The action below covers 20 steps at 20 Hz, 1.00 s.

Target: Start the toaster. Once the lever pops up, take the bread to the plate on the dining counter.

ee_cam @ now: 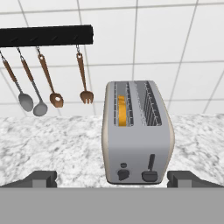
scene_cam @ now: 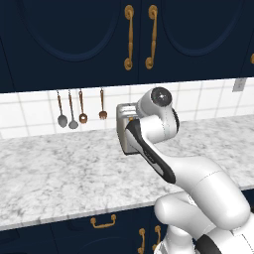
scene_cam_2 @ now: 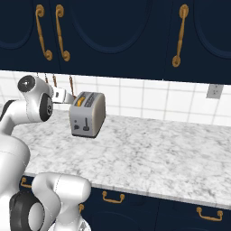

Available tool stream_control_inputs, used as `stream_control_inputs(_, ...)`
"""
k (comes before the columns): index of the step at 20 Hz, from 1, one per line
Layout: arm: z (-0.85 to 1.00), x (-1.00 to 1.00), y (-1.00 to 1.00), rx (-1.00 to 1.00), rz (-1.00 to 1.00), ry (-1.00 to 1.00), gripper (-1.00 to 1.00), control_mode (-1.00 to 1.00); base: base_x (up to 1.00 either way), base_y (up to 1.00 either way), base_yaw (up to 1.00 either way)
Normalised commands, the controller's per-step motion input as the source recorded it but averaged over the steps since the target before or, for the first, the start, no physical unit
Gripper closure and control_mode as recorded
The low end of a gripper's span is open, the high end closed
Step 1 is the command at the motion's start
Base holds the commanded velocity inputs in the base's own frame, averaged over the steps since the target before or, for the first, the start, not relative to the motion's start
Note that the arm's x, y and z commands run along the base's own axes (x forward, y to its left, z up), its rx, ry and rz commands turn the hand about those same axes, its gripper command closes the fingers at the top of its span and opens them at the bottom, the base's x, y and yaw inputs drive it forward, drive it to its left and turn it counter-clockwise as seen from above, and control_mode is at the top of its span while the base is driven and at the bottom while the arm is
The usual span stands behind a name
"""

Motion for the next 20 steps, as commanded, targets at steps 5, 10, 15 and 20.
stream_control_inputs(5, 0.00, 0.00, 0.00, 0.00, 0.00, 0.00, -1.00, -1.00, 0.00, 0.00, 0.00)
stream_control_inputs(10, 0.00, 0.00, 0.00, 0.00, 0.00, 0.00, -1.00, -1.00, 0.00, 0.00, 0.00)
stream_control_inputs(15, 0.00, 0.00, 0.00, 0.00, 0.00, 0.00, -1.00, -1.00, 0.00, 0.00, 0.00)
stream_control_inputs(20, 0.00, 0.00, 0.00, 0.00, 0.00, 0.00, -1.00, -1.00, 0.00, 0.00, 0.00)
